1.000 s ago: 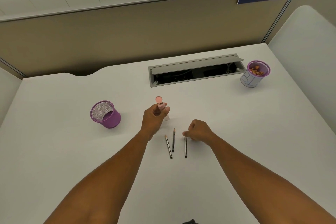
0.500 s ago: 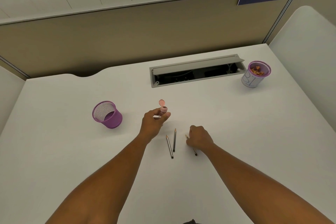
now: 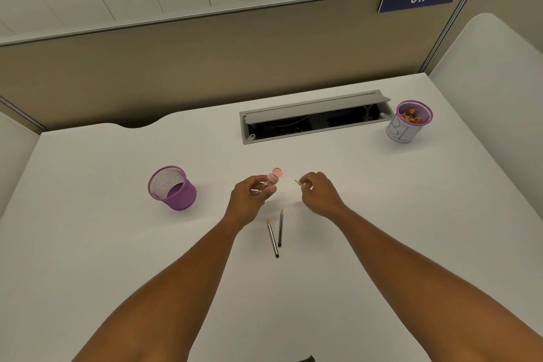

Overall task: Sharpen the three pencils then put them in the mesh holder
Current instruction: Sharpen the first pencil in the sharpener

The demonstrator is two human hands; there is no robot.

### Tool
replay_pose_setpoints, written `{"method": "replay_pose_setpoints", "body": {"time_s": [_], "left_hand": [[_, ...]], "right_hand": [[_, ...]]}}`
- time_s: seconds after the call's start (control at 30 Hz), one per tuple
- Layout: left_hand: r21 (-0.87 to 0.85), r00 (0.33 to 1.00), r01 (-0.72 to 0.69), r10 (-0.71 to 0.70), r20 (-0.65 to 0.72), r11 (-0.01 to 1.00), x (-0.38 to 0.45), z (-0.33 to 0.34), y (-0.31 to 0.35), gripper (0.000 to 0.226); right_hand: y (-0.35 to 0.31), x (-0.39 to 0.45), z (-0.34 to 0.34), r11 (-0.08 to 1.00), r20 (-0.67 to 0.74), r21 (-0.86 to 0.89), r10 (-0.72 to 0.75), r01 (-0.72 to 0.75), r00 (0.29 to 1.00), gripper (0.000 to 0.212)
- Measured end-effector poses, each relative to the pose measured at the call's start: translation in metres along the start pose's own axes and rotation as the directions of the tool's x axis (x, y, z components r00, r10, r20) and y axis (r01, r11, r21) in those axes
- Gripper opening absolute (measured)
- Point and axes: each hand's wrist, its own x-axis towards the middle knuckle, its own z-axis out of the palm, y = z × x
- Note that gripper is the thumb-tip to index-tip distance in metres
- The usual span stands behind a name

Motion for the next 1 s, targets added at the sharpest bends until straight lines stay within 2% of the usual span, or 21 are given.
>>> {"method": "replay_pose_setpoints", "body": {"time_s": [0.17, 0.4, 0.53, 0.73, 0.83, 1.0], "left_hand": [[0.006, 0.999, -0.002, 0.002, 0.036, 1.0, -0.001, 0.0, 0.001, 0.028], [0.072, 0.995, -0.048, 0.041, 0.093, 0.996, -0.005, -0.001, 0.005, 0.03], [0.061, 0.991, -0.097, 0.09, 0.103, 0.993, -0.006, 0.0, 0.012, 0.024], [-0.093, 0.991, -0.073, 0.082, 0.103, 0.993, -0.007, -0.001, 0.02, 0.03], [-0.157, 0.984, -0.073, 0.097, 0.147, 0.985, -0.007, -0.003, 0.027, 0.031], [-0.138, 0.98, -0.02, 0.046, 0.192, 0.99, -0.005, -0.002, 0.037, 0.028]], "right_hand": [[-0.006, 0.005, -0.009, 0.988, -0.059, 0.069, -0.132, 0.136, 0.989, 0.019], [-0.01, 0.004, -0.011, 0.97, -0.029, 0.066, -0.234, 0.235, 0.972, 0.015], [-0.012, 0.001, -0.009, 0.961, -0.002, 0.048, -0.274, 0.274, 0.962, 0.014], [-0.017, -0.002, -0.018, 0.956, -0.018, 0.089, -0.279, 0.279, 0.96, 0.007], [-0.019, -0.004, -0.02, 0.958, -0.03, 0.13, -0.255, 0.257, 0.966, 0.011], [-0.019, -0.005, -0.021, 0.952, -0.111, 0.152, -0.252, 0.267, 0.961, 0.018]]}}
